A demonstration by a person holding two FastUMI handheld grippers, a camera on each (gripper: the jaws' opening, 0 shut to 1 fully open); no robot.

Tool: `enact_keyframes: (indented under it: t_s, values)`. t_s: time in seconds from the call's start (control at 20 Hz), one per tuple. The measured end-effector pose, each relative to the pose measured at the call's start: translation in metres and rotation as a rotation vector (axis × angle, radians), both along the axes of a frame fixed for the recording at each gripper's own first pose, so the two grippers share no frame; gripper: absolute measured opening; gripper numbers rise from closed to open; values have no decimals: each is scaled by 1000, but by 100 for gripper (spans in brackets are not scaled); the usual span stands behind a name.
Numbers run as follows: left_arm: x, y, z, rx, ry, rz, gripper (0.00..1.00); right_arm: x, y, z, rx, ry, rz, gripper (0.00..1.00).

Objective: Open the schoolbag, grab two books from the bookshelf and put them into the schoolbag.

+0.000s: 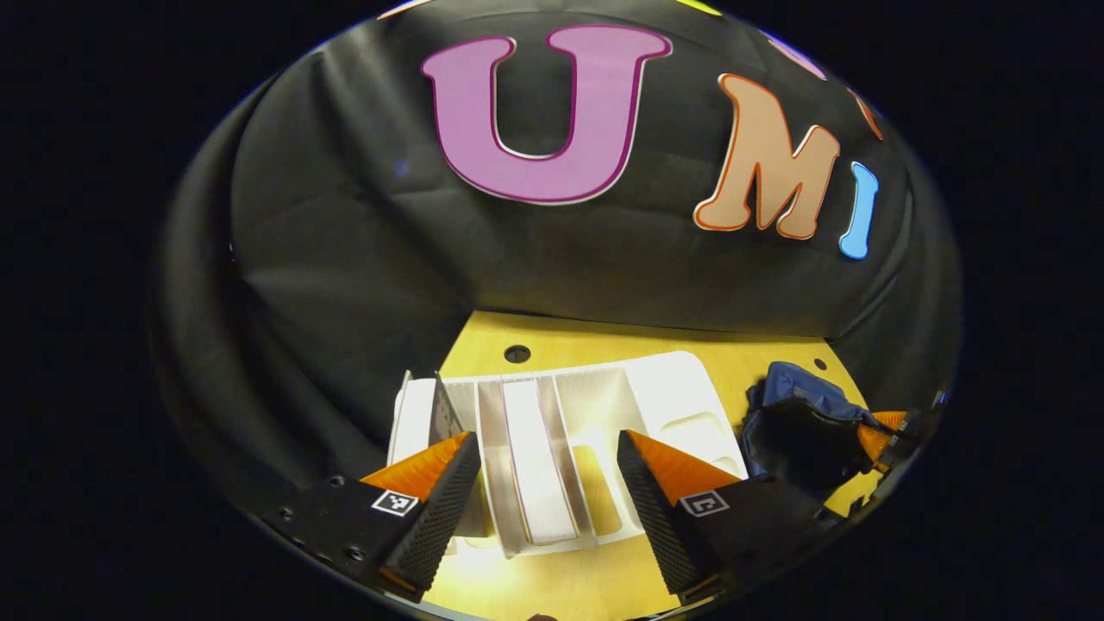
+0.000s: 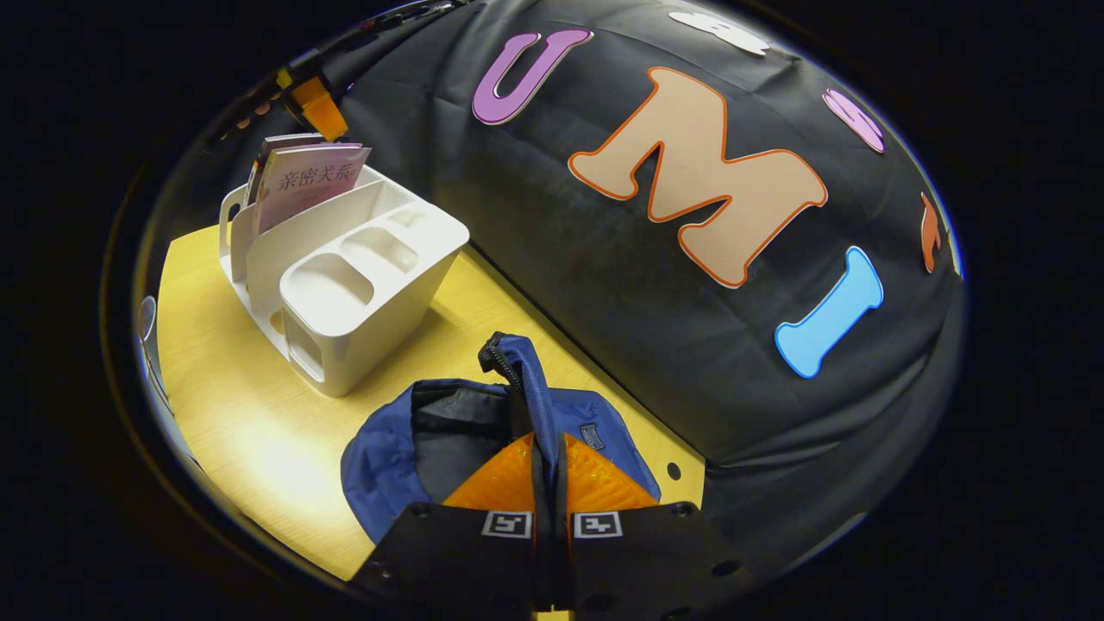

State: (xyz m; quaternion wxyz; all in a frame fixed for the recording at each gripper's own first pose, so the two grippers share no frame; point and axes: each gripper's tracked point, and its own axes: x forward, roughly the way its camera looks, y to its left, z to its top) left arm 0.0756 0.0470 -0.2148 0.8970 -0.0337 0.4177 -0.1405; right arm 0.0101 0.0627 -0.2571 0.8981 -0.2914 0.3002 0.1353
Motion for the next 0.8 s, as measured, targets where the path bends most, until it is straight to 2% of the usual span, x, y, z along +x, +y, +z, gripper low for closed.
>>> enact_keyframes:
  t_s: [0.15, 0.2, 0.25, 0.65, 0.75, 0.8]
  values:
    - [2, 0, -26, 26, 97, -10, 94, -1, -2, -1, -2, 0, -12, 4]
    - [2, 0, -32, 46, 124, -16, 96, -2, -3, 0, -5, 0, -14, 4]
    - [3, 0, -39, 59, 151, -27, 94, -3, -3, 0, -7, 0, -16, 3]
    - [0, -1, -72, 151, 338, -115, 93, -8, 0, -5, -16, 1, -16, 4]
    - [-2, -3, -77, 156, 369, -133, 91, -9, 0, -7, -14, 2, -16, 4]
    - [-4, -2, -80, 165, 391, -136, 87, -10, 0, -7, -14, 1, -15, 4]
